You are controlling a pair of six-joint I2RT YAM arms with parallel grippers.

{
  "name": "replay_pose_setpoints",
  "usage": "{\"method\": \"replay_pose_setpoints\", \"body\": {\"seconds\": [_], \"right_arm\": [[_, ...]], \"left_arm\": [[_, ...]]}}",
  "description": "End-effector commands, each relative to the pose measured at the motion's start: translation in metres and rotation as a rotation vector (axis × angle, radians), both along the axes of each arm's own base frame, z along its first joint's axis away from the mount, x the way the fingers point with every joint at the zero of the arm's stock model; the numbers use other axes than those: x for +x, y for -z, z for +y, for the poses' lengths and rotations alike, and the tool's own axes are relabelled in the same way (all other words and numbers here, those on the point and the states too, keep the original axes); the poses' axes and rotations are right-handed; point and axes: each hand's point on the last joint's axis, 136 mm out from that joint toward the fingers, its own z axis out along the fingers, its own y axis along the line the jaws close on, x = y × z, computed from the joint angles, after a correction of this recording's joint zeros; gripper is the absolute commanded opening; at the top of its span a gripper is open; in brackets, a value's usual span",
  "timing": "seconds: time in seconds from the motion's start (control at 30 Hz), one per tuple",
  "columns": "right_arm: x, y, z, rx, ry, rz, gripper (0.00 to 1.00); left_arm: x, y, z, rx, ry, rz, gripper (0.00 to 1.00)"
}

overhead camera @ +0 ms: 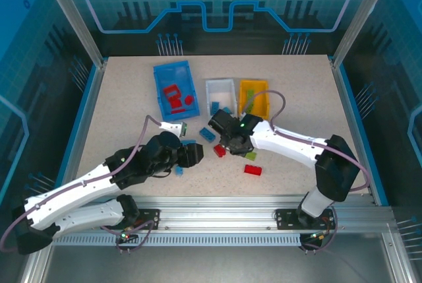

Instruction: Sort the legos into containers by color

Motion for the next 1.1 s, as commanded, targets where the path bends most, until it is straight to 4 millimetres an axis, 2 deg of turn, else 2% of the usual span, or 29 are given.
{"method": "replay_pose_setpoints", "body": {"seconds": [0.0, 0.1, 0.23, 0.43, 0.57, 0.6, 0.63, 0.7, 0.77, 0.93, 1.0, 1.07], "right_arm": [[0.042, -0.034, -0.005, -0.115, -0.145, -0.136, 0.18], [0.082, -0.039, 0.007, -0.135, -0.243, -0.152, 0.18], [0.131, -0.028, 0.014, -0.168, -0.301, -0.109, 0.16], [0.182, 0.000, 0.013, -0.199, -0.290, -0.049, 0.18], [0.195, 0.023, 0.014, -0.202, -0.284, -0.008, 0.19], [0.198, 0.024, 0.015, -0.197, -0.285, -0.008, 0.20], [0.199, 0.037, 0.016, -0.205, -0.290, 0.017, 0.20], [0.200, 0.042, 0.018, -0.208, -0.292, 0.028, 0.22], [0.201, 0.044, 0.020, -0.203, -0.296, 0.032, 0.29], [0.199, 0.030, 0.022, -0.191, -0.307, 0.009, 0.49], [0.198, 0.017, 0.024, -0.190, -0.316, -0.018, 0.53], [0.198, -0.005, 0.026, -0.189, -0.325, -0.068, 0.56]], "left_arm": [[0.011, -0.028, 0.004, -0.033, -0.047, -0.091, 0.63], [0.018, -0.036, 0.001, -0.054, -0.067, -0.123, 0.63], [0.029, -0.043, -0.004, -0.040, -0.091, -0.156, 0.63], [0.044, -0.058, -0.010, -0.025, -0.113, -0.221, 0.64], [0.048, -0.057, -0.017, -0.009, -0.100, -0.219, 0.64], [0.048, -0.055, -0.018, -0.004, -0.098, -0.214, 0.64], [0.048, -0.053, -0.019, 0.001, -0.097, -0.210, 0.64], [0.048, -0.050, -0.018, 0.008, -0.101, -0.202, 0.64], [0.047, -0.047, -0.016, 0.018, -0.107, -0.193, 0.64], [0.045, -0.039, -0.003, 0.063, -0.146, -0.161, 0.65], [0.043, -0.038, 0.004, 0.080, -0.166, -0.151, 0.65], [0.041, -0.041, 0.009, 0.091, -0.174, -0.149, 0.65]]}}
